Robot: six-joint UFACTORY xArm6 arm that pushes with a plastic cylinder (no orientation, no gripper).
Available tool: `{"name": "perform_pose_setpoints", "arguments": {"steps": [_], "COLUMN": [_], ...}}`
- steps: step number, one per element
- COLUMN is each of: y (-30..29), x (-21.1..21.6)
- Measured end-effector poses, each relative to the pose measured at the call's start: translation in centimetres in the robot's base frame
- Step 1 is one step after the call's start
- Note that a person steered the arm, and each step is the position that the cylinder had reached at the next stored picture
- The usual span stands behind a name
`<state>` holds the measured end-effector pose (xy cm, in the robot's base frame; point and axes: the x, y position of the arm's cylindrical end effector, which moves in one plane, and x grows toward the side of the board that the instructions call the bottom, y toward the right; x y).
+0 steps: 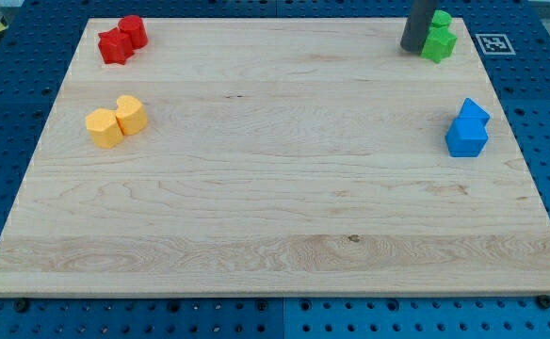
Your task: Move your arm to the top left
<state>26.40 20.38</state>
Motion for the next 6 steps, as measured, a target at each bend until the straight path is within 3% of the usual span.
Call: {"name": "perform_pose_setpoints", "arguments": {"steps": [1, 3, 6], "y": [0.3, -5.6, -6.6], "x": [0.4, 1.1, 2.2]}}
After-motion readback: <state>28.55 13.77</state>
